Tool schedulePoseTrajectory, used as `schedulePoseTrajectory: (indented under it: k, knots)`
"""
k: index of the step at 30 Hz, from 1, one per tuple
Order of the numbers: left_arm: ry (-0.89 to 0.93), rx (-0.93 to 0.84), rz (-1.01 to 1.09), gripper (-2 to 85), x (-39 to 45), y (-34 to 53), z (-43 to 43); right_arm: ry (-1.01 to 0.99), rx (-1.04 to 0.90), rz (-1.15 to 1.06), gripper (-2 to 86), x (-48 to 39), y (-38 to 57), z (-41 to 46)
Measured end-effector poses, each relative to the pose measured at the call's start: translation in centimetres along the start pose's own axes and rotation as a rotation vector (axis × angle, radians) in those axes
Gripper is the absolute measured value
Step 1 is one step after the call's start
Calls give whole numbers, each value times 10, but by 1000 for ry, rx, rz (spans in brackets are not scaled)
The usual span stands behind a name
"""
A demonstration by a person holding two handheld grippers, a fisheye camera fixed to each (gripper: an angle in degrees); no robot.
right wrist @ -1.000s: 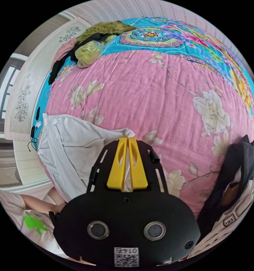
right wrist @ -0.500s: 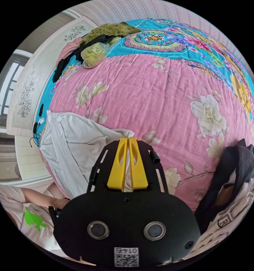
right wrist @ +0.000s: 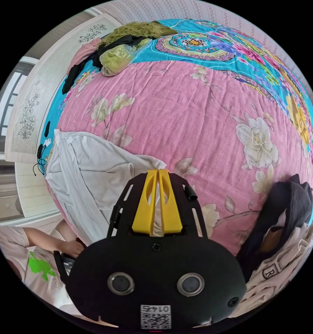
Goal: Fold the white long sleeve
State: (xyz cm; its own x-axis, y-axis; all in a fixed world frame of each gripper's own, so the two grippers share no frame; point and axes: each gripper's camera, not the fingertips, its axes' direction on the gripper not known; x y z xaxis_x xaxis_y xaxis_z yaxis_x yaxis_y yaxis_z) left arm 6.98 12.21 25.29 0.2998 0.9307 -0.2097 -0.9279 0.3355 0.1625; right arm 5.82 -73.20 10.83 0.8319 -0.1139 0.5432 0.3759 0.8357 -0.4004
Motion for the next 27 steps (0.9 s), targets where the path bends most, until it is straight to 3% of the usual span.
schedulePoseTrajectory:
  k: [8, 16, 27]
  knots:
    - [213, 449, -401, -10, -42, 73, -194, 25, -30, -51, 1, -31, -46, 25]
    - [25, 665, -691, -10, -34, 204, -367, 136, -66, -174, 1, -124, -125, 67]
    - [-241, 872, -1177, -10, 19, 408, -534, 189, -66, -463, 0, -337, -269, 187]
